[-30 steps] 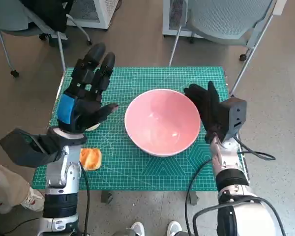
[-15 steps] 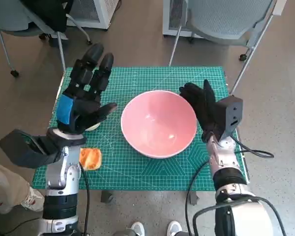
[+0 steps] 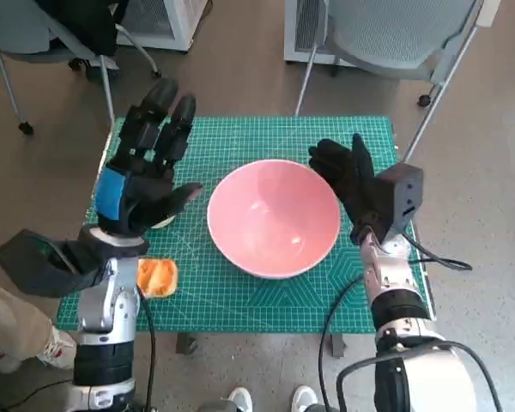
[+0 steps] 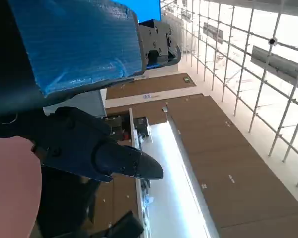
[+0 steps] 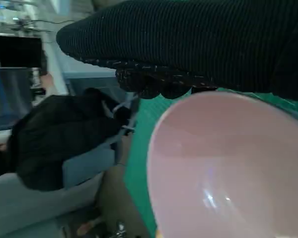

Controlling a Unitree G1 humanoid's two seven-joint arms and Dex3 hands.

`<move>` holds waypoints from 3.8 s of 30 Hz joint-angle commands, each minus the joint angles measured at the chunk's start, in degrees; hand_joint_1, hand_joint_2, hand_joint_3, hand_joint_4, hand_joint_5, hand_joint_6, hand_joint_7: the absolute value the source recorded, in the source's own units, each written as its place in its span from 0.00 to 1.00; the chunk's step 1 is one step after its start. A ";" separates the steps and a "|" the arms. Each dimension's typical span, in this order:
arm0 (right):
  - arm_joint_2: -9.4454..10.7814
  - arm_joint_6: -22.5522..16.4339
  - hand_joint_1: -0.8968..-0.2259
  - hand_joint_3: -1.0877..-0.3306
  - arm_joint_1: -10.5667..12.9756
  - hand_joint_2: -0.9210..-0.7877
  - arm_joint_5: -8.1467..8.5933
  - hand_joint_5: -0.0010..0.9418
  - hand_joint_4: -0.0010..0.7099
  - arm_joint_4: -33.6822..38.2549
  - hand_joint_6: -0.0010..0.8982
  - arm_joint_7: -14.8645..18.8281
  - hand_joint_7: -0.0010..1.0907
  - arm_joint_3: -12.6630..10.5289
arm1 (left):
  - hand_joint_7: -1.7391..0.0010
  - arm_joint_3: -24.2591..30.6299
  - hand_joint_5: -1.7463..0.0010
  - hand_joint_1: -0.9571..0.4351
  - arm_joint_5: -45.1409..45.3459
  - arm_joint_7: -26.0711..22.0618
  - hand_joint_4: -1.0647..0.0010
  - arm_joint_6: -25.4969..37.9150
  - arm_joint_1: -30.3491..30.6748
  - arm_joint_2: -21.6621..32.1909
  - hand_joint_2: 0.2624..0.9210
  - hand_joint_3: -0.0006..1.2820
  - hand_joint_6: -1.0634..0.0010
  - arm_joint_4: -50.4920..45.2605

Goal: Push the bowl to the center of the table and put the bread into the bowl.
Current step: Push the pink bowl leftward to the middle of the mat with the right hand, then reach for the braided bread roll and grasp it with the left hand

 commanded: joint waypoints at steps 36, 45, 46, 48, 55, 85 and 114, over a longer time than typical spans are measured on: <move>3.88 -21.23 0.33 0.30 9.19 0.00 17.49 0.01 0.14 -30.90 0.15 24.68 0.07 2.87 | 0.76 0.92 1.00 0.32 0.24 0.98 0.99 1.02 1.63 1.20 0.97 0.10 1.00 -6.98; 3.75 -19.38 0.32 0.30 10.80 0.00 16.89 0.01 0.14 -33.00 0.15 23.00 0.07 3.59 | 0.77 1.58 1.00 0.31 5.84 1.65 0.99 2.48 5.30 6.57 0.96 0.11 1.00 -14.74; 3.76 -19.20 0.32 0.30 11.00 0.00 16.81 0.01 0.14 -33.33 0.14 22.81 0.07 3.68 | 0.78 1.66 1.00 0.32 8.60 1.90 0.99 2.96 6.37 8.65 0.93 0.11 1.00 -16.74; 3.79 -18.89 0.31 0.30 11.40 0.00 16.67 0.01 0.14 -34.00 0.14 22.47 0.07 3.85 | 0.80 2.69 1.00 0.35 17.93 1.15 0.99 8.09 10.15 16.55 0.87 0.10 1.00 -24.17; 3.59 -18.18 0.31 0.30 12.20 0.00 16.66 0.00 0.14 -35.89 0.14 21.90 0.08 4.12 | 0.84 5.27 1.00 0.66 34.28 -3.88 1.00 40.19 17.77 31.36 0.63 0.03 0.96 -47.37; 4.12 -17.44 0.33 0.29 11.29 0.00 17.44 0.00 0.14 -34.94 0.12 21.70 0.10 4.55 | 0.99 -16.07 1.00 0.73 46.83 -10.29 0.96 60.84 16.53 43.24 0.63 0.01 0.79 -49.39; 3.79 -15.72 0.32 0.30 11.51 0.00 18.71 0.00 0.14 -35.35 0.10 23.15 0.13 4.24 | 0.99 -32.81 1.00 0.58 57.65 -11.41 0.92 58.83 6.05 37.34 0.65 0.00 0.73 -26.42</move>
